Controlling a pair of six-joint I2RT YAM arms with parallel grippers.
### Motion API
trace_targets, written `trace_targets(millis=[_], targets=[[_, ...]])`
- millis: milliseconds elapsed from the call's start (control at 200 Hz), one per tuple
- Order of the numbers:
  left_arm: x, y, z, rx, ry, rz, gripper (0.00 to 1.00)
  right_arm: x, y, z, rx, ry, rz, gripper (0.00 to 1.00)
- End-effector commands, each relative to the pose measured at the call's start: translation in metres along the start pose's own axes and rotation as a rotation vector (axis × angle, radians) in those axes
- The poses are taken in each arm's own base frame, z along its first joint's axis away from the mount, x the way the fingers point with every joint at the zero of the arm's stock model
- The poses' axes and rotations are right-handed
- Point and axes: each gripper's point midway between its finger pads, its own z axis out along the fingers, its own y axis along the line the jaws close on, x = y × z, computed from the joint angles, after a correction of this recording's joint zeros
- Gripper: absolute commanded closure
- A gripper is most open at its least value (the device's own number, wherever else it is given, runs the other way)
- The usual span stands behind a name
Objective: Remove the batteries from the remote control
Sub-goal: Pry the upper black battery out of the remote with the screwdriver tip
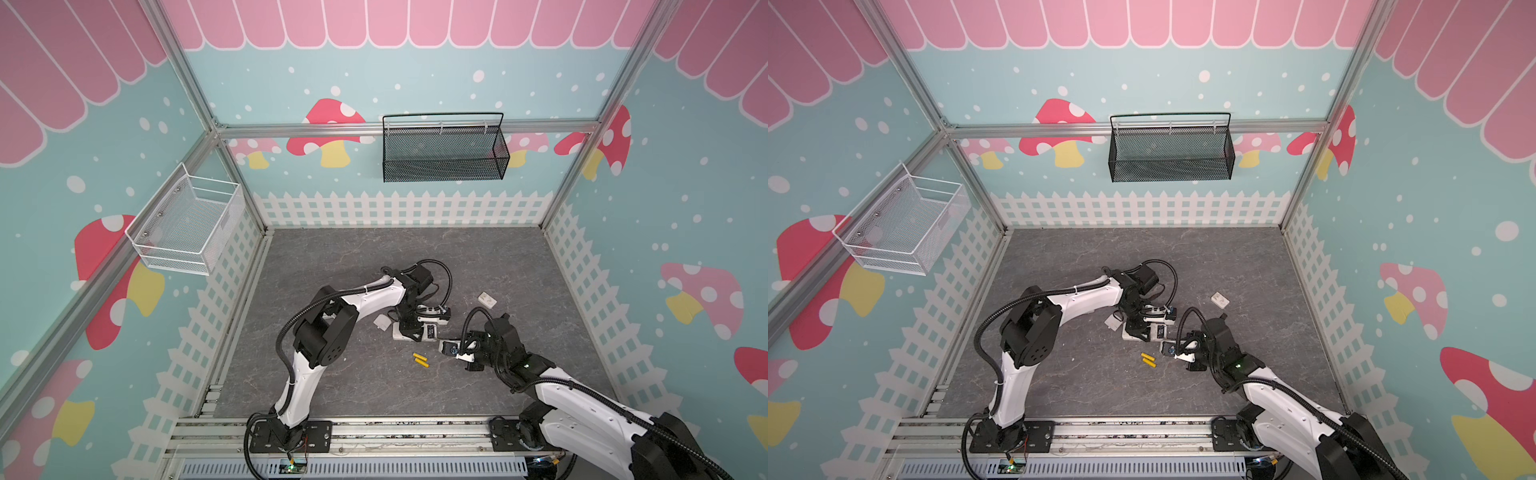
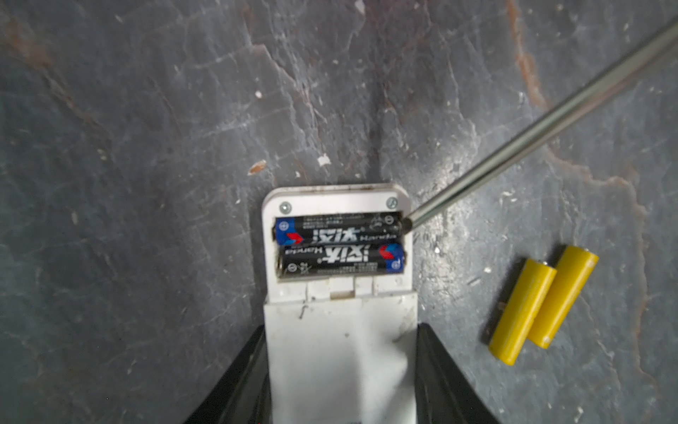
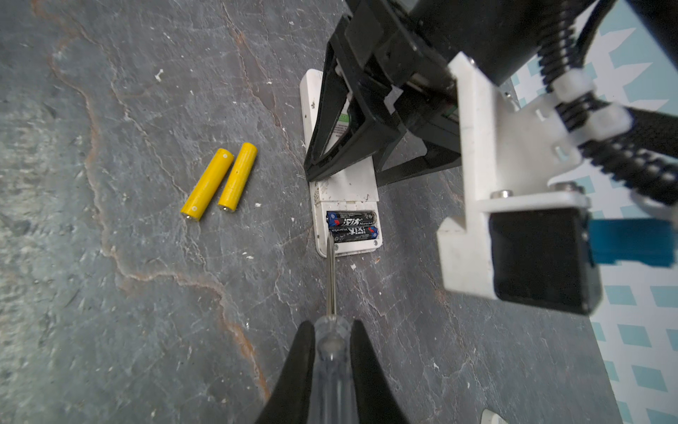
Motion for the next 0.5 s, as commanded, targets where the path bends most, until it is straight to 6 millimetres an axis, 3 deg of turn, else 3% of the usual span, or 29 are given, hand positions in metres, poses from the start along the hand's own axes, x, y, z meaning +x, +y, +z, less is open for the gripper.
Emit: trace_targets(millis=[0,495], targets=[[0.0160,-0.0210,0.0203,0.067,0.074,0.037,0.52,-0.0087,-0.0527,-0.0111,0.236,0.002,-0.040,1.00],[0.0164,-0.0177,0.0204,0.048,0.078,0.028,0.52,-0.0075,-0.0527,-0.0134,0.244,0.008,-0.039,1.00]])
